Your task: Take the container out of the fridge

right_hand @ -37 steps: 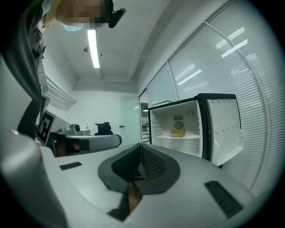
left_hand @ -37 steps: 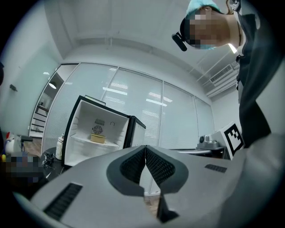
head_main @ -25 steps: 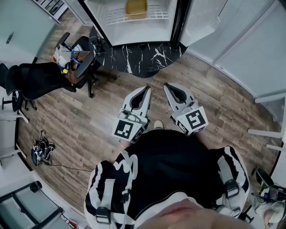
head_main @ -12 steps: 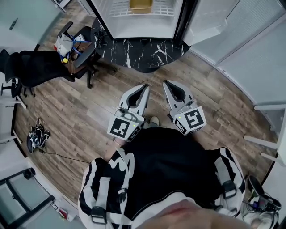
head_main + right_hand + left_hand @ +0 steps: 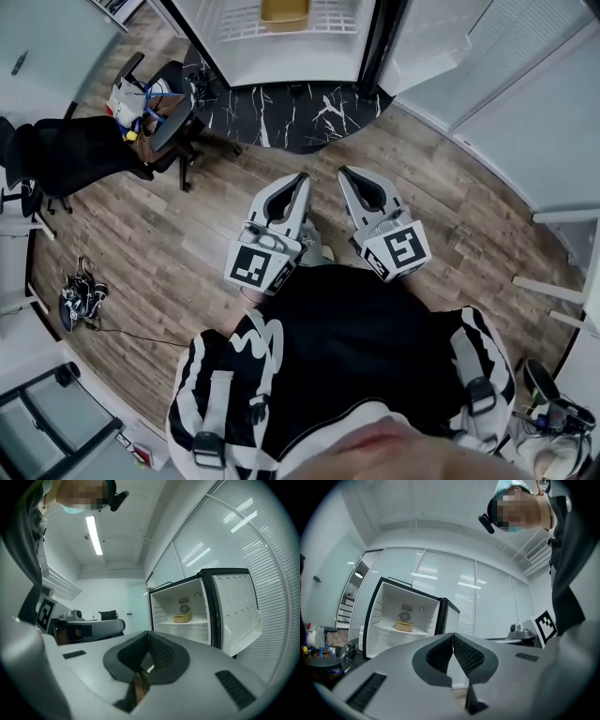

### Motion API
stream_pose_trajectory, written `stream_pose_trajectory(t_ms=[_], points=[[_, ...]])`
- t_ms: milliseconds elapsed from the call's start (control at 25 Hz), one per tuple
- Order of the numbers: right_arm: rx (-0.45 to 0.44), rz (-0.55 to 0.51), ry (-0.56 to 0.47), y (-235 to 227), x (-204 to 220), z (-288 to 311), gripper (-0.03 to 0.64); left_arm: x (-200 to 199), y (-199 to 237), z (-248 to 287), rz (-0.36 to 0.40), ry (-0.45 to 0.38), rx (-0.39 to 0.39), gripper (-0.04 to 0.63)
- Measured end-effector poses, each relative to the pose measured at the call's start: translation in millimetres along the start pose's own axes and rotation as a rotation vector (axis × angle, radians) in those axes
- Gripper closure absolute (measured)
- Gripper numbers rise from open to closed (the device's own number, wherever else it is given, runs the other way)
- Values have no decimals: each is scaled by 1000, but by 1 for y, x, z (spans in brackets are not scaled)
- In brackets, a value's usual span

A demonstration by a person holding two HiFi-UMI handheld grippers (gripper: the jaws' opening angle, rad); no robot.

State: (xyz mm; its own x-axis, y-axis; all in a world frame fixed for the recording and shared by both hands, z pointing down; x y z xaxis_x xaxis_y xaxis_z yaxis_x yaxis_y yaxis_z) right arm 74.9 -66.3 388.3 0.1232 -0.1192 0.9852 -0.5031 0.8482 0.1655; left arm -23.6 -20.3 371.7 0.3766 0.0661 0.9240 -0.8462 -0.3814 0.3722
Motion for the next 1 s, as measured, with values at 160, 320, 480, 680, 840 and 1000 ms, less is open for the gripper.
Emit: stream_pose_trajectory(t_ms=[160,320,480,680,840,1000], points=[[8,-8,0,-8,-1,9,604,2,9,11,4,12,5,586],[15,-14,6,-16,-1,21,604,-3,18,22,-2,6,22,586],[18,-27,11,-24,-3,36,604,-11,34,32,-4,-7,16,586],[31,-29,12,-36,-3,56,604,-20,52,50,-6,-30,26,586],[39,-27,22,-47,-2,74,604,-25,71,63,-9,-20,23,586],[38,-42,29,-58,-2,92,604,-29,87,77,1,-16,27,586]])
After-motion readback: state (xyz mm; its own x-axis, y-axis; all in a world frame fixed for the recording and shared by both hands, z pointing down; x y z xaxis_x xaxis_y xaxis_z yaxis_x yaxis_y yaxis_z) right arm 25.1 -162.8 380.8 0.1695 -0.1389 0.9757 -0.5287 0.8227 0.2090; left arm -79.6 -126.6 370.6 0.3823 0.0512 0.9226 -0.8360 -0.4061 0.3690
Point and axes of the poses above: the fingertips, and each gripper's own axes: z forward along the fingers, y to its left, x out of its underside, the point moved 4 cm from there along -z, backward along the fingers, and after that the axes turned 15 degrees about -z, right-handed, at the moved point
